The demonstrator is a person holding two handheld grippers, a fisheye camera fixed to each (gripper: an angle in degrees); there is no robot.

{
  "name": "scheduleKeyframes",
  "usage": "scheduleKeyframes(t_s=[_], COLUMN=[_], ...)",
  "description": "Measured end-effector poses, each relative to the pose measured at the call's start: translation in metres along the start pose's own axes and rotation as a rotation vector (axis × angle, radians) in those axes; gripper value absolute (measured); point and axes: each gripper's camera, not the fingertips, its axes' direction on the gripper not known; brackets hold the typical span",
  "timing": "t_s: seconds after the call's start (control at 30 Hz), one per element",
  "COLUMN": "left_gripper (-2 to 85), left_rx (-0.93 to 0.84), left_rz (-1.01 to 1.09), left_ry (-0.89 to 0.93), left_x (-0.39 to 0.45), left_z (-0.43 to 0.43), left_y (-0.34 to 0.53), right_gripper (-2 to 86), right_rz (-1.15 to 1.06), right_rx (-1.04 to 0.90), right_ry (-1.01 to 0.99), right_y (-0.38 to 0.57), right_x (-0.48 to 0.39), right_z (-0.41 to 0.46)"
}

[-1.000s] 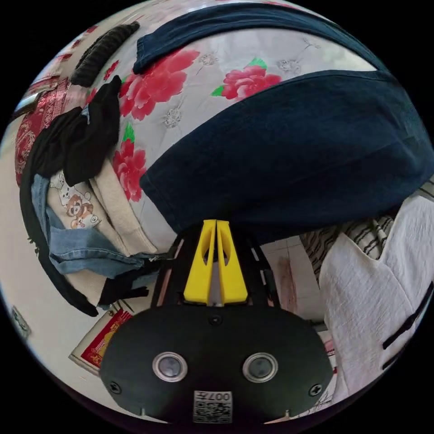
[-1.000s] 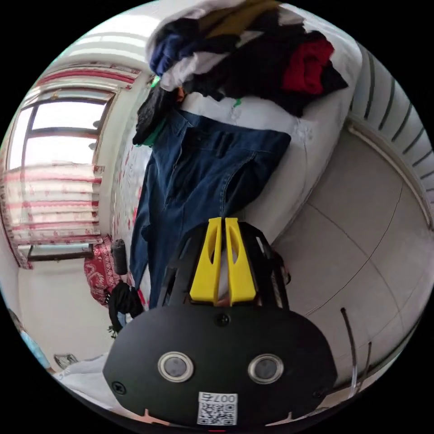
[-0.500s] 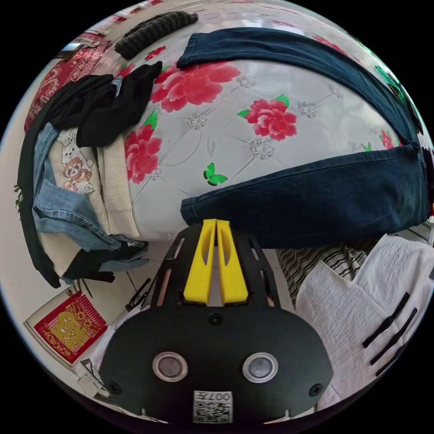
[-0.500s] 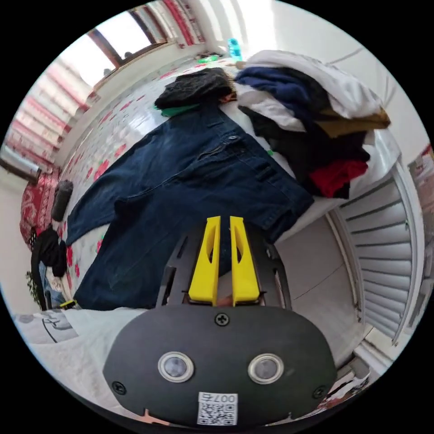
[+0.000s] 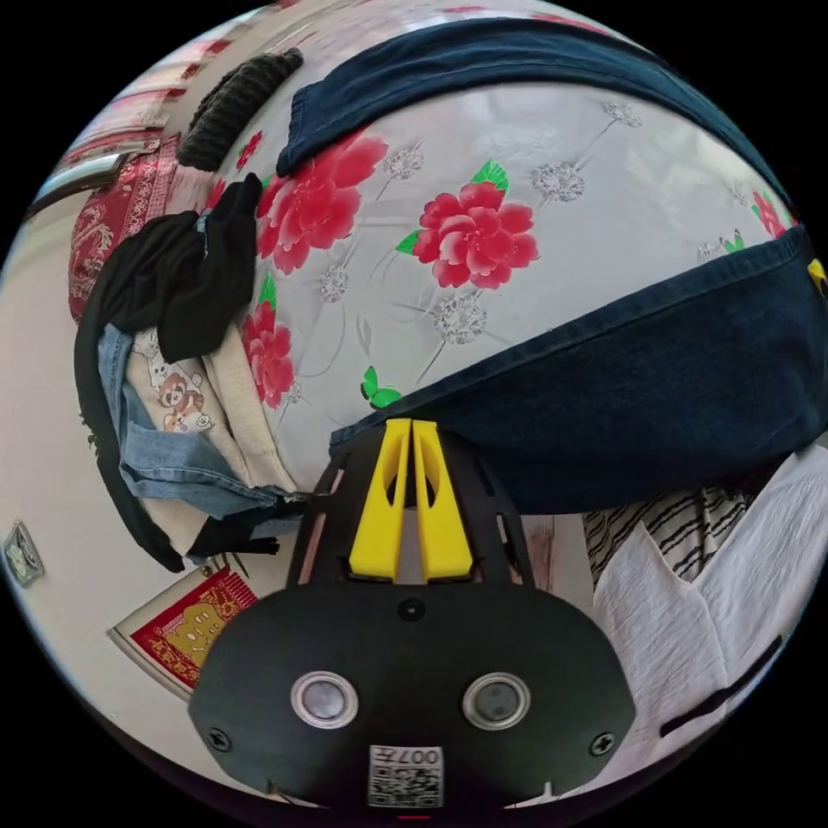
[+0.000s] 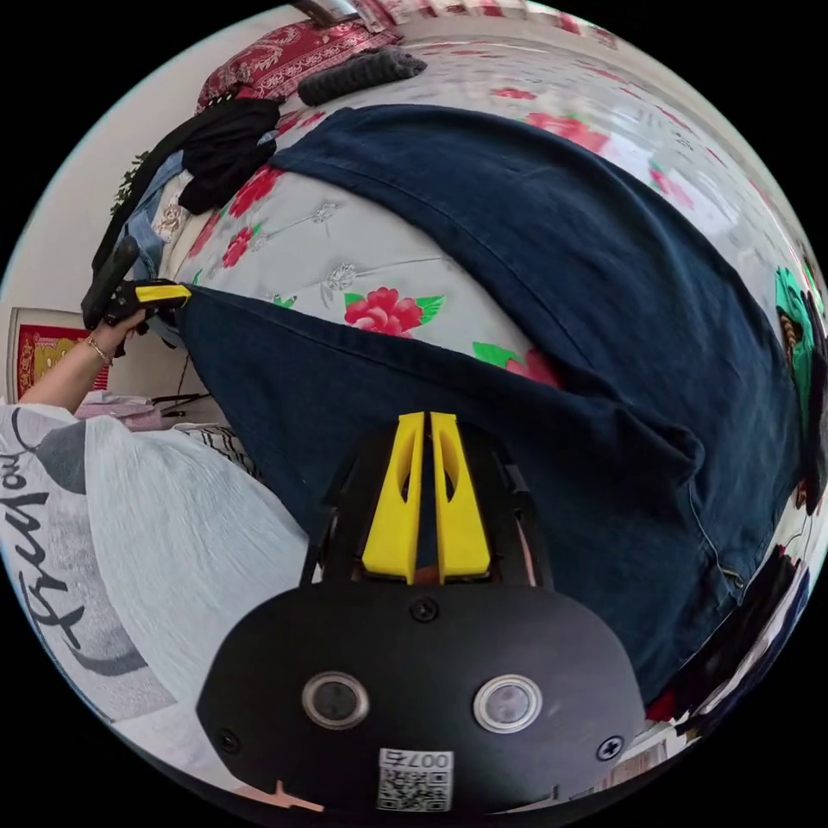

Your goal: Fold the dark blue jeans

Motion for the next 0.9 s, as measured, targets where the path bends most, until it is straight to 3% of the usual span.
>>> scheduleKeyframes(t_s=[0.23,0.37,0.47,0.67,0.83,0.9], left_gripper=[-1.0,-1.0,-0.9,-0.9,-0.1,3.5], left_rx=[0.037,0.064,0.158,0.321,0.335,0.334], left_rz=[0.050,0.103,0.040,0.127,0.275,0.426], left_ry=[-0.191,-0.097,-0.001,-0.007,0.000,-0.029], left_x=[-0.007,-0.028,-0.061,-0.112,-0.116,-0.102], left_z=[0.017,0.012,-0.004,-0.043,-0.069,-0.077], left_y=[-0.068,-0.084,-0.076,-0.146,-0.265,-0.317], right_gripper=[-0.1,0.0,0.5,3.6,6.2,6.9], right_rz=[0.116,0.085,0.082,0.138,0.171,0.142], right_rx=[0.037,0.042,0.163,0.154,-0.038,-0.105], right_ry=[-0.129,-0.091,-0.148,0.191,0.381,0.405], right_y=[-0.063,-0.082,-0.081,-0.105,-0.164,-0.187], right_x=[0.003,-0.012,-0.001,0.080,0.159,0.177], right_z=[-0.010,-0.025,-0.066,-0.140,-0.176,-0.178])
